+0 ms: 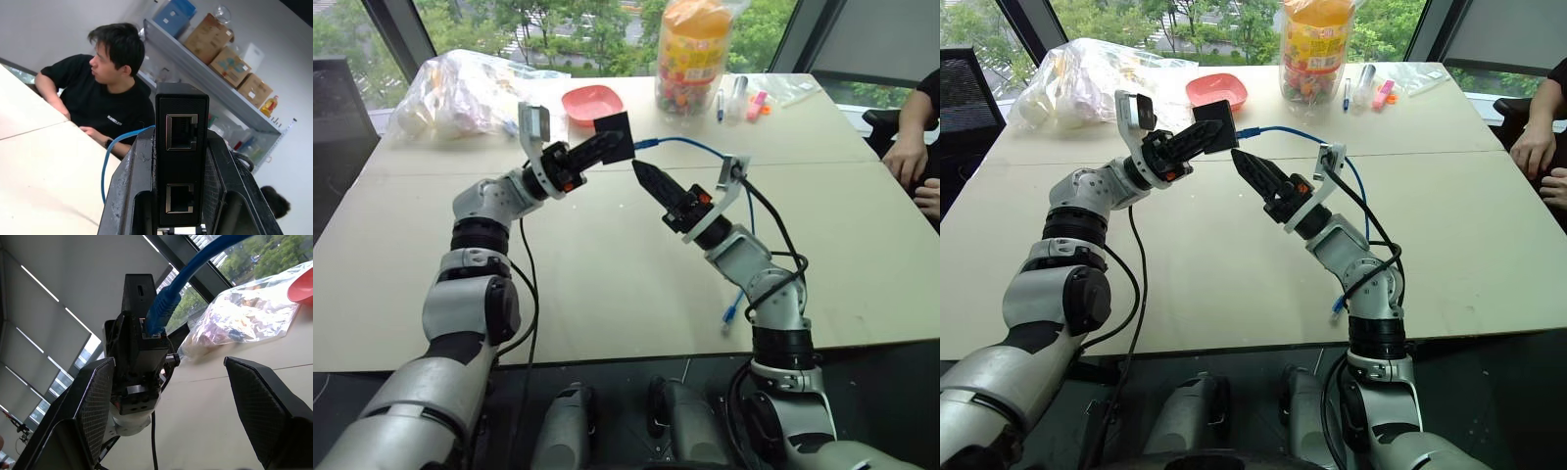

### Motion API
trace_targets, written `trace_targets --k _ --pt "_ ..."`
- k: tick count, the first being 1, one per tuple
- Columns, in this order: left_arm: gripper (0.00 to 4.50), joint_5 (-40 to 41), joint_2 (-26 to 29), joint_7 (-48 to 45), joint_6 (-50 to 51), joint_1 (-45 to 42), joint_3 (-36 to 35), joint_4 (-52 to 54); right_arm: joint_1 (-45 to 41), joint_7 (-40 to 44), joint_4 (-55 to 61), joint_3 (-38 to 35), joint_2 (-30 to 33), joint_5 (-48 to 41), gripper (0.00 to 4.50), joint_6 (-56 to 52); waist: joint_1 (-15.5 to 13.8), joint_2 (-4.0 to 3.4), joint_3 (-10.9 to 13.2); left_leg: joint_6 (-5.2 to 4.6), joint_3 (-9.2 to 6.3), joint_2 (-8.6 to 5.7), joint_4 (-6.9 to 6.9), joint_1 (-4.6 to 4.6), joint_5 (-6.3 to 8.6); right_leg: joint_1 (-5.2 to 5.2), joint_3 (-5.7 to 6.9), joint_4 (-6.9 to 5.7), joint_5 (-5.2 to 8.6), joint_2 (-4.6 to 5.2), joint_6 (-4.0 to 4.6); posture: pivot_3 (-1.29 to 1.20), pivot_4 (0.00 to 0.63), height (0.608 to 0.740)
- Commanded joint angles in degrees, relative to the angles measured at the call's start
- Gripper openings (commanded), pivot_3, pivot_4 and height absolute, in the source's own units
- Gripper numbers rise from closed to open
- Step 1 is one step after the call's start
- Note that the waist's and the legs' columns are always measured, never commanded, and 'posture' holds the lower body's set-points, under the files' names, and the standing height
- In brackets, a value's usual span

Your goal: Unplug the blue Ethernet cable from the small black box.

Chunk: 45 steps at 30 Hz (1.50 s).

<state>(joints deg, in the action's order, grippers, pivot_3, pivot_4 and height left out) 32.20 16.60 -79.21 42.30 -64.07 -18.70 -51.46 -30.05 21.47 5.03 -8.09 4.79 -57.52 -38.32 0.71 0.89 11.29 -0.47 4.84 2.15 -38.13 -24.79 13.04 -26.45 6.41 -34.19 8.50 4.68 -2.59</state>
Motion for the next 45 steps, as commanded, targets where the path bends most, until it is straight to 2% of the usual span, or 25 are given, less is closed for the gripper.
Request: trace_targets --k 1,14,37,39,41,43,45 --pt "0.51 1.7 -0.3 0.2 0.7 0.0 0.3 2.7 -1.9 0.4 1.5 -0.8 -0.9 -0.5 3.70 1.2 0.0 0.00 0.0 0.00 -0.01 0.00 0.00 0.00 0.00 0.00 0.01 0.00 0.00 0.00 0.00 0.00 0.150 0.740" --pt "0.51 2.9 0.1 0.3 2.6 1.7 0.6 6.0 -3.9 -0.7 -1.0 -3.3 -3.0 0.0 3.70 2.6 0.0 0.00 0.0 0.00 -0.04 0.00 0.00 0.00 0.00 0.00 0.01 0.00 0.00 -0.01 0.00 0.00 0.150 0.740" --pt "0.51 4.4 -0.1 1.8 3.1 3.0 1.3 7.5 -3.5 -0.2 -0.8 -2.5 -4.0 0.0 3.70 2.7 0.0 0.00 0.0 0.00 -0.04 0.01 0.00 0.00 0.00 -0.01 0.01 0.01 0.01 -0.01 0.00 0.00 0.150 0.740" --pt "0.51 4.4 -0.1 1.8 3.1 3.0 1.4 7.5 -3.6 -0.1 -0.9 -2.5 -4.1 0.0 3.17 2.8 0.0 0.00 0.0 0.00 -0.04 0.01 0.00 0.00 0.00 -0.01 0.01 0.01 0.01 -0.01 0.00 0.00 0.150 0.740" --pt "0.51 4.4 -0.1 1.8 3.0 3.0 1.4 7.5 -3.6 0.2 -1.1 -2.4 -4.1 0.3 2.43 3.0 0.0 0.00 0.0 0.00 -0.04 0.01 0.00 0.00 0.00 -0.01 0.01 0.01 0.01 -0.01 0.00 0.00 0.150 0.740" --pt "0.51 4.6 -0.2 1.9 3.1 3.1 1.4 7.7 -3.5 0.3 -1.1 -2.1 -4.1 0.5 1.27 2.9 0.1 0.00 0.0 0.00 -0.04 0.01 0.00 0.00 0.00 -0.01 0.01 0.02 0.01 -0.01 0.00 0.00 0.150 0.740" --pt "0.51 4.8 -0.3 2.2 3.1 3.1 1.4 7.8 -3.6 0.6 -1.1 -1.9 -4.3 0.5 0.30 2.8 0.1 0.00 0.0 0.00 -0.04 0.01 0.00 0.00 0.00 -0.01 0.01 0.02 0.01 -0.01 0.00 0.00 0.150 0.740"
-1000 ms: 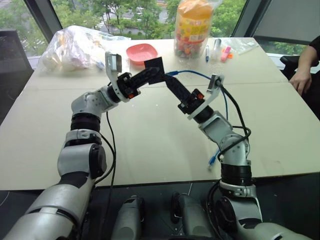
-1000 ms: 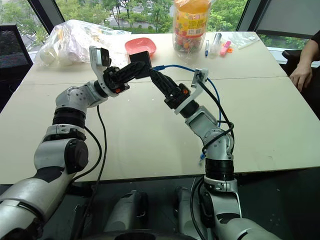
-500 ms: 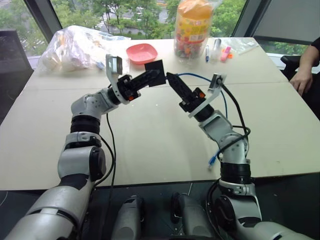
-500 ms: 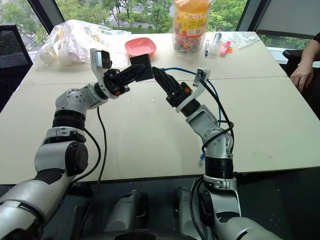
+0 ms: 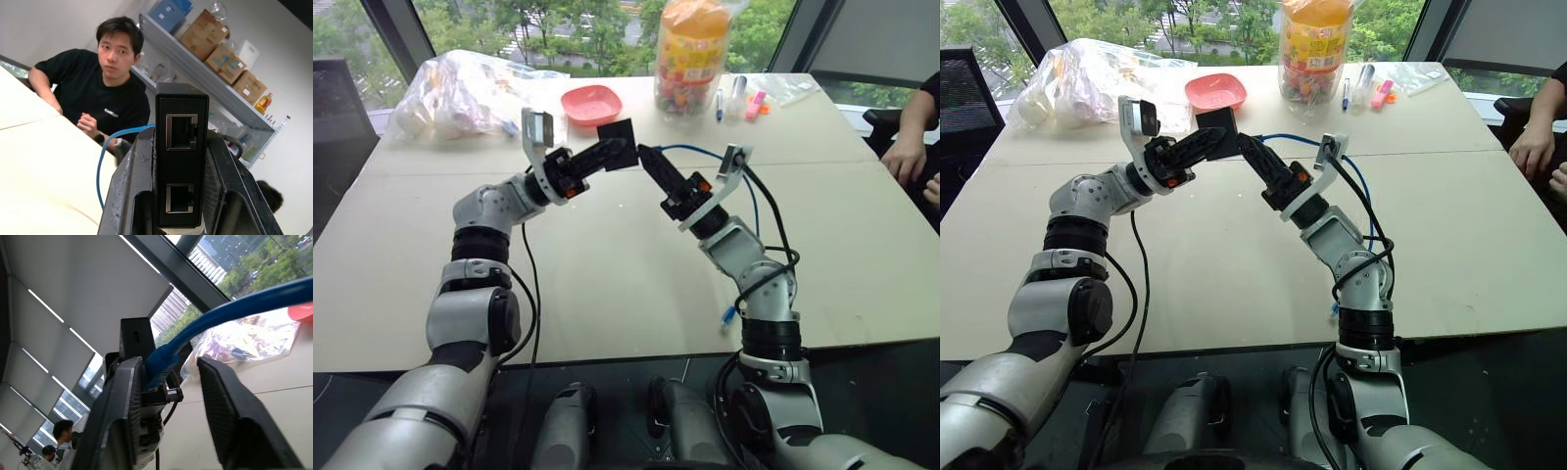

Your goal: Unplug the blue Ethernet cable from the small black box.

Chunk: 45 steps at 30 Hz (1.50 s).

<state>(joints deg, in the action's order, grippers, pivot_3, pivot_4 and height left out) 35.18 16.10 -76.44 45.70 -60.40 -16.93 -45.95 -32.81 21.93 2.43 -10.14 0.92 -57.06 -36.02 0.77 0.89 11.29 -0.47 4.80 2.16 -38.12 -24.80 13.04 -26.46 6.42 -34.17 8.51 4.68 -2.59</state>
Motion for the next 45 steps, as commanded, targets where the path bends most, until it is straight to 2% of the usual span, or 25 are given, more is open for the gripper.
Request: trace_targets --k 1,9,14,20,24,27,30,35,36,37,40,43,44,45 --pt "0.51 1.9 0.1 -0.4 -0.4 -0.6 -0.4 2.3 -0.8 0.3 1.4 0.4 -0.6 0.1 0.06 0.4 0.0 0.00 0.0 0.00 0.00 0.01 0.00 0.00 0.00 -0.01 0.00 0.00 0.00 0.00 0.00 0.00 0.150 0.740" --pt "0.51 1.8 1.4 2.0 -2.5 -1.5 -2.2 -0.6 -1.8 -0.9 -0.7 -0.2 -1.1 1.7 0.06 1.5 0.0 0.00 0.0 0.00 0.00 0.01 0.00 0.00 0.00 0.00 0.01 0.00 0.00 0.00 0.00 0.00 0.150 0.740" --pt "0.51 2.7 6.8 3.0 -3.0 -2.1 -5.2 -3.8 -4.6 -2.2 -5.8 -6.1 4.5 3.1 0.06 4.0 0.2 0.00 0.0 0.00 0.00 0.01 0.00 -0.01 0.00 -0.03 0.01 0.00 0.00 -0.01 0.00 0.00 0.150 0.740" --pt "0.51 2.5 10.7 3.8 -4.8 -2.8 -7.0 -6.1 -8.7 -0.2 -12.2 -9.0 11.1 4.6 0.06 4.6 -0.1 -0.01 0.0 0.00 0.01 -0.02 0.04 -0.10 0.01 -0.08 0.01 0.04 0.01 0.02 0.00 0.00 0.150 0.740" --pt "0.51 -2.9 8.6 8.3 -12.7 -1.9 -3.4 -5.2 -12.5 3.1 -17.3 -6.5 14.3 10.0 0.06 5.3 0.0 -0.01 0.0 0.00 0.02 -0.02 0.03 -0.10 0.00 -0.08 0.01 0.02 0.00 0.02 -0.01 0.00 0.150 0.740" --pt "0.51 -9.7 4.7 14.0 -23.6 -0.5 1.9 -3.0 -18.9 3.1 -29.7 -2.1 18.6 20.0 0.06 7.8 -0.2 -0.01 0.0 -0.01 0.03 -0.16 0.02 -0.10 0.00 -0.07 0.01 0.01 0.00 0.06 0.00 0.00 0.150 0.740" --pt "0.51 -14.3 1.8 15.7 -31.3 2.0 6.4 0.5 -23.9 2.4 -42.5 1.1 21.0 28.0 0.06 10.8 -0.1 0.00 0.0 -0.02 0.11 -0.23 0.03 -0.11 0.00 -0.08 -0.03 0.05 -0.01 0.11 0.01 0.00 0.150 0.740" --pt "0.51 -20.2 -1.9 20.6 -41.6 5.4 11.4 2.9 -26.7 3.4 -56.9 0.6 21.2 33.4 0.06 17.1 0.0 0.00 0.0 -0.10 0.31 -0.25 0.12 -0.19 0.05 -0.17 -0.03 0.04 -0.05 0.08 0.09 0.00 0.150 0.740" --pt "0.51 -20.9 -2.5 21.9 -43.3 5.5 11.7 2.2 -26.6 3.5 -58.5 0.2 20.9 34.0 0.88 18.9 0.0 0.00 0.0 -0.11 0.34 -0.26 0.12 -0.22 0.05 -0.21 -0.03 0.02 -0.06 0.08 0.09 0.00 0.150 0.740" --pt "0.51 -21.3 -2.8 22.8 -44.4 5.4 11.8 1.5 -26.6 3.7 -59.8 -0.2 20.7 34.4 1.19 20.2 0.0 0.00 0.0 -0.11 0.35 -0.26 0.12 -0.25 0.05 -0.23 -0.03 0.02 -0.06 0.08 0.09 0.00 0.150 0.740" --pt "0.51 -24.5 -4.3 26.7 -50.2 4.7 13.2 -2.3 -25.6 4.4 -60.2 -0.1 19.8 35.6 2.66 20.5 0.1 -0.01 0.0 -0.11 0.38 -0.25 0.06 -0.26 0.04 -0.25 -0.03 0.00 -0.05 0.08 0.03 0.00 0.150 0.740" --pt "0.51 -26.0 -5.7 29.9 -53.8 3.5 13.5 -5.8 -23.6 5.5 -55.4 0.7 19.1 35.3 4.23 13.0 0.1 0.00 0.0 -0.11 0.35 -0.23 0.01 -0.24 0.04 -0.23 -0.03 -0.03 -0.01 0.08 -0.03 0.00 0.150 0.740" --pt "0.51 -26.2 -6.0 30.8 -54.6 3.1 13.5 -6.9 -22.6 6.0 -52.6 1.0 18.9 34.9 4.44 10.2 0.0 0.00 0.0 -0.11 0.33 -0.22 0.01 -0.25 0.04 -0.23 -0.03 -0.03 -0.02 0.08 -0.02 0.00 0.150 0.740" --pt "0.51 -26.4 -6.3 31.5 -55.4 2.7 13.5 -7.9 -20.7 6.5 -48.0 1.8 18.6 34.3 4.44 6.4 0.0 0.00 0.0 -0.11 0.27 -0.21 0.00 -0.25 0.04 -0.23 -0.03 -0.04 -0.02 0.09 -0.01 0.00 0.150 0.740"
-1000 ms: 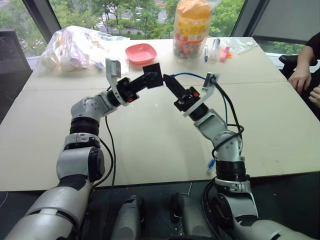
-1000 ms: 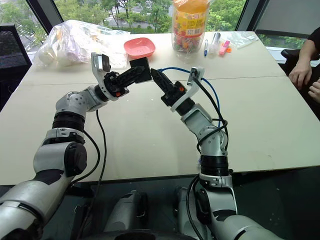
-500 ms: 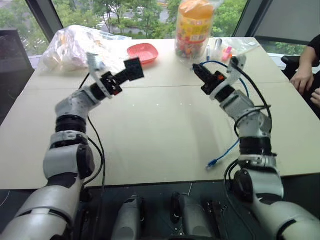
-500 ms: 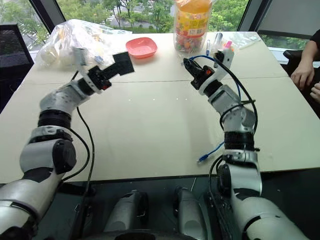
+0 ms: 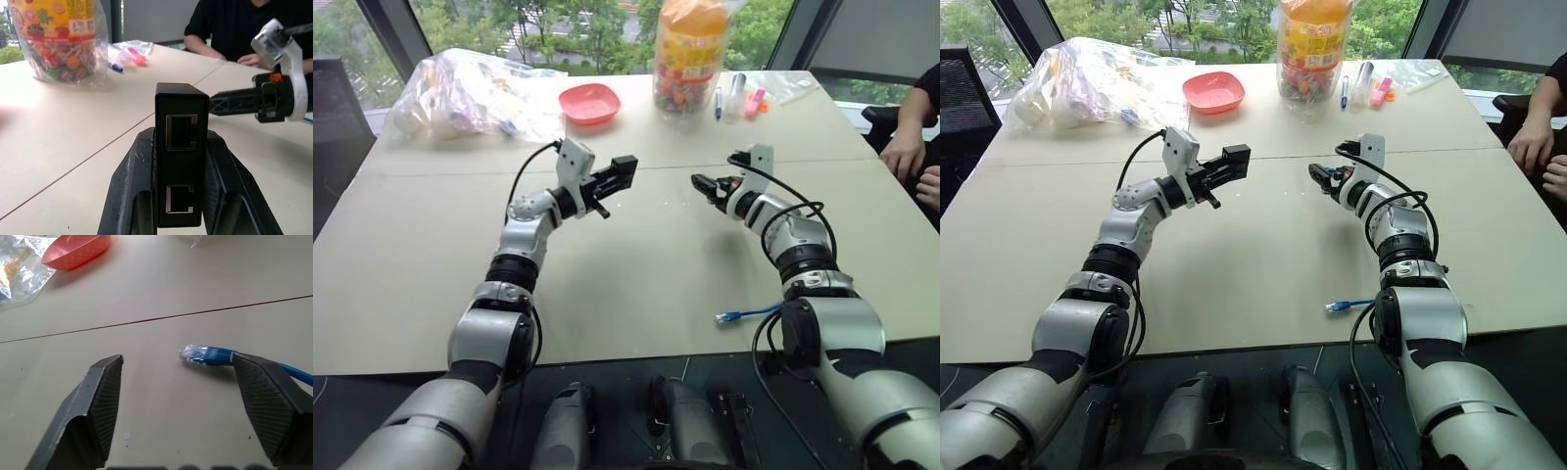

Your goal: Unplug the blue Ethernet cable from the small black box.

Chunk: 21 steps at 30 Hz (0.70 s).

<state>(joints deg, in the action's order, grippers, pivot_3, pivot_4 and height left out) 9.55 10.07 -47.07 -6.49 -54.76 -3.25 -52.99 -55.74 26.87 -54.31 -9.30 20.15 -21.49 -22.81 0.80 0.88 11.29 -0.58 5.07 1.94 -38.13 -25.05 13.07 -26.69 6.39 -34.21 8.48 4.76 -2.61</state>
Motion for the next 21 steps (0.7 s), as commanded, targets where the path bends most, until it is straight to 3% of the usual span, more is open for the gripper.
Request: trace_targets --k 1,7,12,14,21 --pt "0.51 -1.2 -0.6 3.1 -4.1 -3.3 -0.2 -2.0 4.9 1.8 15.0 1.9 -1.1 -2.1 4.44 -10.7 0.0 0.00 0.0 0.00 -0.04 0.00 0.00 0.00 0.00 0.00 0.00 0.00 0.00 0.00 0.00 0.00 0.150 0.740" --pt "0.51 -3.2 -3.6 5.8 -9.5 -4.1 0.7 -8.6 20.1 -2.3 47.8 1.7 -4.2 -8.4 4.44 -24.8 -0.2 0.00 0.0 -0.01 -0.21 0.08 0.00 -0.11 0.01 -0.05 0.05 0.00 -0.01 0.07 0.02 0.00 0.150 0.740" --pt "0.51 -4.8 -6.0 9.0 -12.5 -4.3 0.3 -14.0 23.1 -4.0 52.7 -1.7 -4.7 -9.4 4.44 -22.9 -0.3 0.00 0.0 -0.01 -0.22 0.04 -0.11 -0.14 0.01 -0.04 0.12 0.03 0.03 0.19 -0.10 0.00 0.150 0.740" --pt "1.55 -5.3 -6.4 9.9 -13.2 -4.5 0.4 -15.0 23.5 -3.6 53.3 -1.8 -4.7 -8.9 4.50 -20.3 -0.2 0.00 0.0 -0.01 -0.22 0.03 -0.12 -0.13 0.01 -0.03 0.13 0.03 0.00 0.21 -0.12 0.00 0.150 0.740" --pt "4.41 -5.6 -5.3 7.7 -12.7 -4.0 0.4 -13.7 24.7 -2.3 54.9 -2.4 -4.9 -9.7 4.50 -17.1 -0.2 0.00 0.0 -0.01 -0.22 0.04 -0.06 -0.14 0.01 -0.07 0.15 0.03 0.00 0.15 -0.11 0.00 0.150 0.740"
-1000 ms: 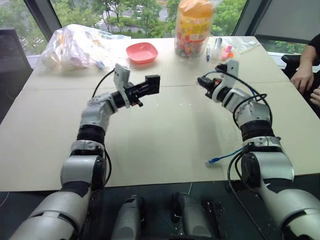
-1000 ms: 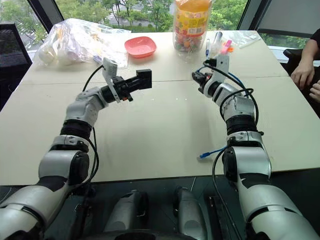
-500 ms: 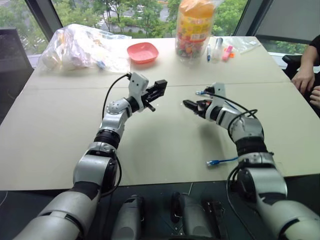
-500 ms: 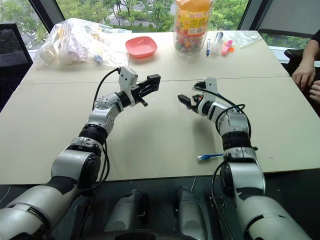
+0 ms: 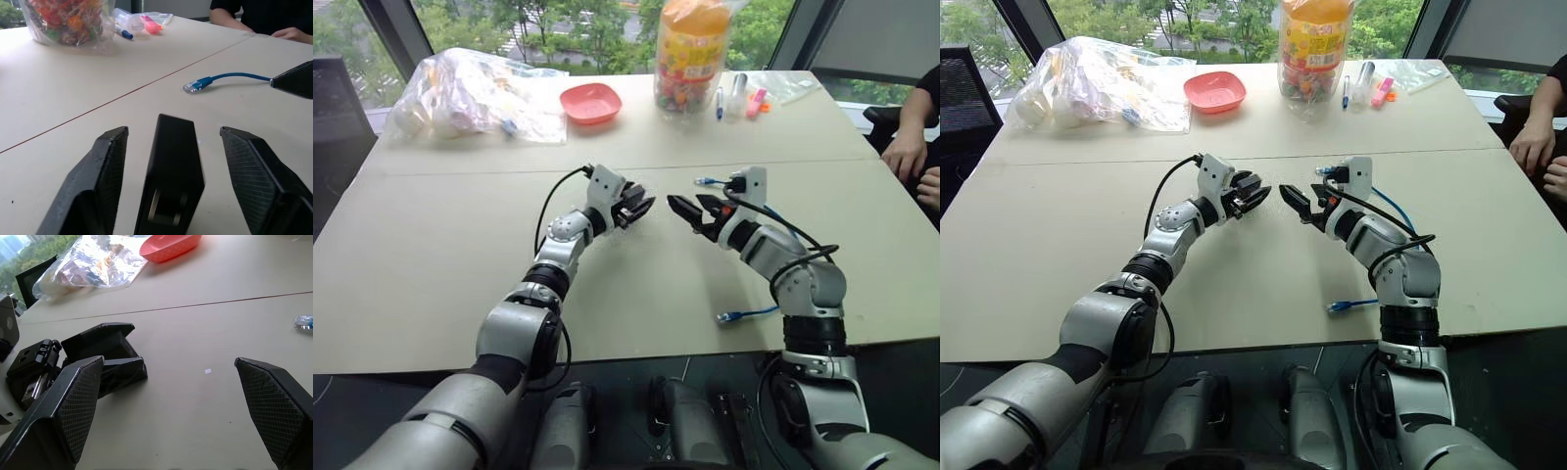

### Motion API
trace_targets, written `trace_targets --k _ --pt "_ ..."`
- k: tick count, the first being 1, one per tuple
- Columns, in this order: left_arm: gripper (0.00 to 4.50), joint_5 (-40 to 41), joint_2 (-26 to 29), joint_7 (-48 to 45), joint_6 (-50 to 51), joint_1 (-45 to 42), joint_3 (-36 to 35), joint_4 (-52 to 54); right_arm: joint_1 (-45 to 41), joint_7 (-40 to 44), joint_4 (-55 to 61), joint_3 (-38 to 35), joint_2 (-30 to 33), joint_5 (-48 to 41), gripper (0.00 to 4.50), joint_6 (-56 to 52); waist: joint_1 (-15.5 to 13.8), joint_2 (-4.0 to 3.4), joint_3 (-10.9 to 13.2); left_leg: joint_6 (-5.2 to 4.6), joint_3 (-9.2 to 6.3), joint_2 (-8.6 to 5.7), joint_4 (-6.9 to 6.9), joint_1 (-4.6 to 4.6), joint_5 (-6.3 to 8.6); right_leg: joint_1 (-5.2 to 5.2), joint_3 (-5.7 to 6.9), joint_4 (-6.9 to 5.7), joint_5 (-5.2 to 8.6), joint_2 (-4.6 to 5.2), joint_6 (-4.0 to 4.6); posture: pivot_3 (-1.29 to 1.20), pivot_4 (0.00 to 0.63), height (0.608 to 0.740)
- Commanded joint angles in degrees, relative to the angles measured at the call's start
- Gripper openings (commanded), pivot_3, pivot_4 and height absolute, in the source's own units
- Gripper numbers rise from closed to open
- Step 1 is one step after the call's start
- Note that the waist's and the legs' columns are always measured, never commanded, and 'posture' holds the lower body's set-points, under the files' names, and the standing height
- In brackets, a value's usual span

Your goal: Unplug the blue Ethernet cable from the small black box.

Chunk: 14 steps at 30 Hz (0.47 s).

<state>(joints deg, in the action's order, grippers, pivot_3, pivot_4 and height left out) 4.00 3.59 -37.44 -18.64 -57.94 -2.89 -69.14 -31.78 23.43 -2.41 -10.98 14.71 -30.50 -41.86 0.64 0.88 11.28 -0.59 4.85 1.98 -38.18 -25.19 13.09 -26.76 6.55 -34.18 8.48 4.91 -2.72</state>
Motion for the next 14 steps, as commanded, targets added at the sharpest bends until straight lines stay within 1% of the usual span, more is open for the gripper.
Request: trace_targets --k 1,3,4,6,8,10,11,13,14 --pt "4.49 0.6 1.9 -3.2 0.8 -0.5 -0.2 4.0 1.5 2.0 3.7 -0.1 1.4 -0.2 4.50 2.4 0.0 0.00 0.0 0.00 0.01 0.00 0.00 0.00 0.00 0.00 0.00 0.00 0.00 0.00 0.00 0.00 0.150 0.740" --pt "4.49 1.9 3.3 -5.7 3.6 0.5 -0.7 7.6 3.2 3.4 5.3 1.1 2.9 0.6 4.50 3.1 0.0 0.00 0.0 0.00 0.00 -0.01 0.00 -0.01 0.00 0.00 0.00 0.01 0.00 0.02 0.00 0.00 0.150 0.740" --pt "4.49 3.4 4.3 -7.9 6.8 1.6 -1.0 11.4 4.4 4.3 6.3 2.0 4.0 1.2 4.50 3.5 0.0 0.00 0.0 0.00 -0.01 0.00 0.00 -0.02 0.00 0.00 0.00 0.01 0.00 0.03 0.00 0.00 0.150 0.740" --pt "4.49 8.2 8.4 -14.0 18.5 7.8 -0.6 27.7 8.3 6.8 9.5 2.9 6.5 1.3 4.50 4.0 0.1 0.00 0.0 0.00 0.00 0.00 0.00 -0.03 0.00 0.00 -0.01 0.02 0.00 0.06 0.00 0.00 0.150 0.740" --pt "4.49 14.2 13.1 -16.9 32.3 15.0 -0.8 45.3 12.1 8.5 12.5 2.8 8.0 0.7 4.50 4.6 0.5 -0.01 0.0 -0.01 0.01 0.02 0.04 -0.02 0.02 -0.02 -0.03 0.03 -0.02 0.05 0.06 0.00 0.150 0.740" --pt "4.49 17.3 17.4 -16.7 41.4 21.7 -0.8 58.0 14.9 8.8 14.5 2.8 8.6 0.8 4.50 5.7 0.6 -0.02 0.0 -0.05 0.01 0.06 0.09 0.01 0.05 -0.04 -0.07 -0.02 -0.04 0.01 0.11 0.00 0.150 0.740" --pt "4.49 18.2 19.2 -16.3 44.5 24.4 -0.8 62.5 15.9 8.7 15.3 2.9 8.7 1.0 4.50 6.4 0.4 -0.04 0.0 -0.05 0.00 0.06 0.09 0.03 0.05 -0.04 -0.08 -0.05 -0.03 -0.02 0.12 0.00 0.150 0.740" --pt "4.49 20.4 22.0 -14.9 50.1 29.2 -1.6 69.4 17.8 8.3 17.0 3.1 8.7 1.6 4.50 7.7 0.0 -0.04 0.0 -0.02 -0.02 0.07 0.04 0.05 0.03 -0.01 -0.09 -0.03 0.06 -0.08 -0.01 0.00 0.150 0.740" --pt "4.49 22.4 22.5 -13.5 53.0 31.7 -3.0 72.4 18.8 8.1 18.2 3.5 8.7 1.8 4.50 8.1 0.0 -0.04 0.0 0.01 -0.06 0.08 0.00 0.05 0.01 0.02 -0.08 -0.01 0.05 -0.09 0.02 0.00 0.150 0.740"
